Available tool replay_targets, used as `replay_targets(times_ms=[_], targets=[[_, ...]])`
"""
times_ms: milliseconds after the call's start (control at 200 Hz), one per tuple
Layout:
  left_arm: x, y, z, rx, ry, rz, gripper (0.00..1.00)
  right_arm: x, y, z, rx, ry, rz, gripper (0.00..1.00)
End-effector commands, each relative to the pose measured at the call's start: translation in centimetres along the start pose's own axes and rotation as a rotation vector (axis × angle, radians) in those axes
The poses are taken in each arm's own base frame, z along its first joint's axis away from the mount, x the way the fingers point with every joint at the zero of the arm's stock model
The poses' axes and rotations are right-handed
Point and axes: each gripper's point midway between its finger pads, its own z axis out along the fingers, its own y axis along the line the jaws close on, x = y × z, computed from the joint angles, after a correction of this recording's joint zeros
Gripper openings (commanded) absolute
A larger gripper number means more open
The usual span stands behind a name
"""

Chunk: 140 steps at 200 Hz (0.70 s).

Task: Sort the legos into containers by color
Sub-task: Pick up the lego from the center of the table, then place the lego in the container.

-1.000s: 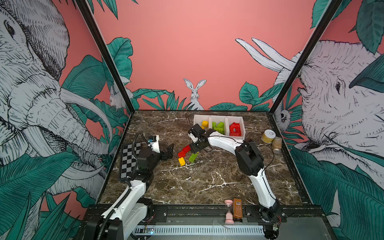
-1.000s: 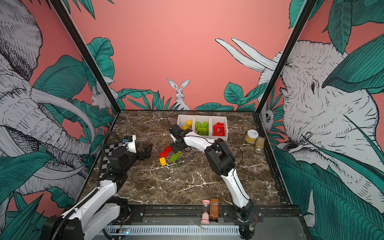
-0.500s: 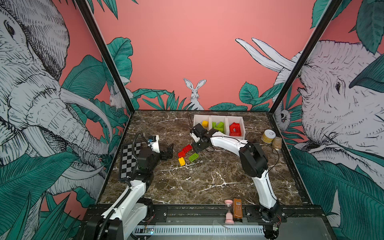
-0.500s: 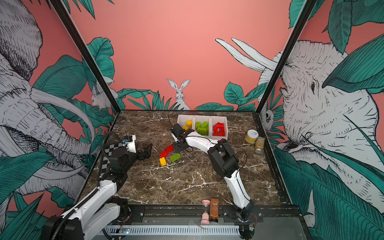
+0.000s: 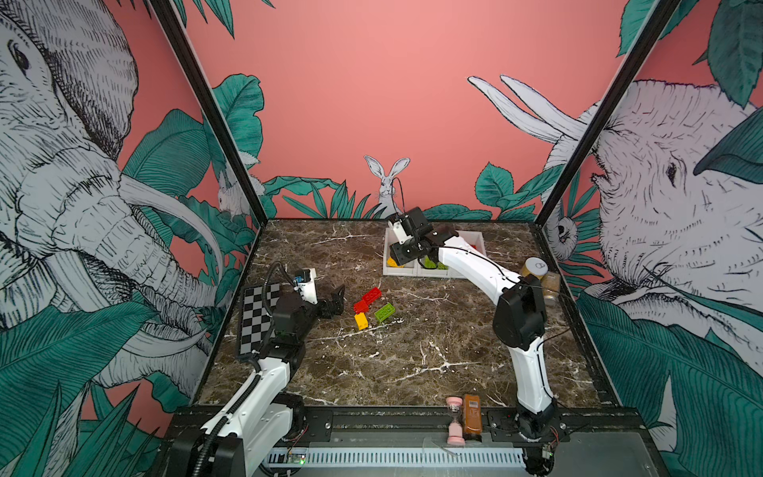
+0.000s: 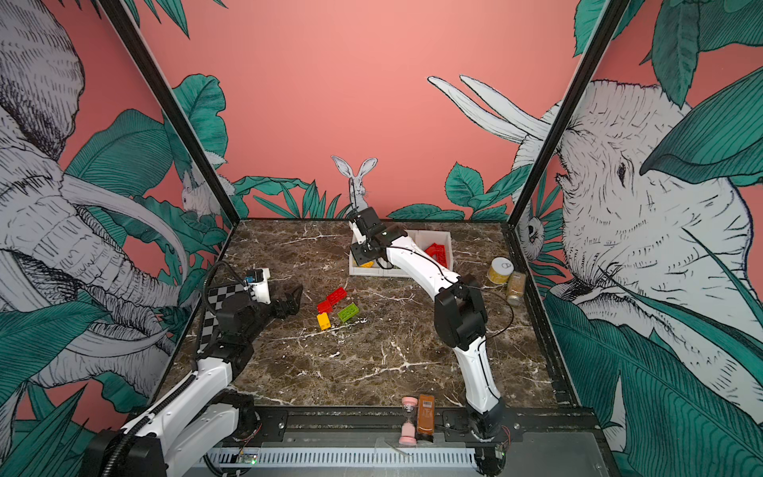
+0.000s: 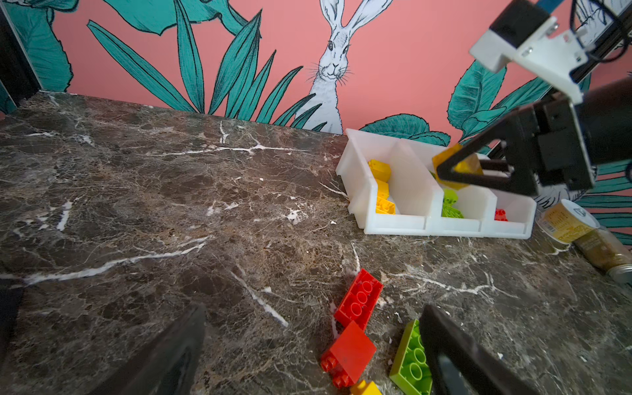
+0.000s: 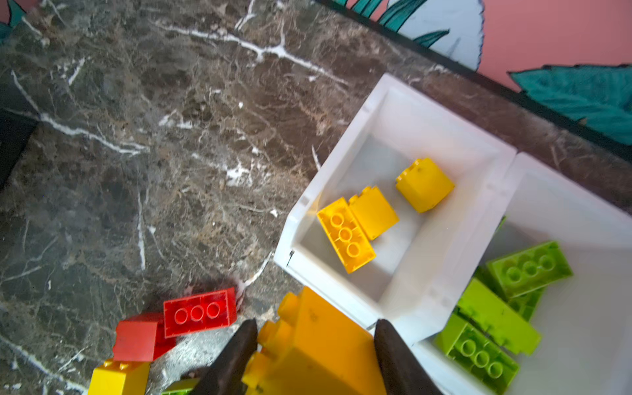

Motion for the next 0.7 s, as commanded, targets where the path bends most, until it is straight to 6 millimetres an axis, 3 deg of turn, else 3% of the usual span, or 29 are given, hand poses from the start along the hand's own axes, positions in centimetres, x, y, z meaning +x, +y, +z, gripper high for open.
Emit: replay_targets(times_ms=[0, 205, 555, 695], targets=[[-1.0, -0.4, -0.3, 0.004, -0.026, 0.014, 0.98, -0.2, -1.4, 1.7, 0.026, 0.018, -0.015, 0.50], [-0.9, -0.4, -0.2, 0.007, -0.025, 0.011, 0.99, -1.8, -2.9, 3.6, 0.055, -0.017, -0.004, 0.50], [-0.8, -0.3, -0.1, 0.005, -0.020, 0.009, 0.99, -1.1, -4.6, 6.5, 0.097, -0.009, 0.022, 0.50], [-0.9, -0.3, -0.2, 0.004, -0.027, 0.011, 0.99, -0.9, -4.7, 6.7, 0.092, -0.002, 0.027, 0.59]])
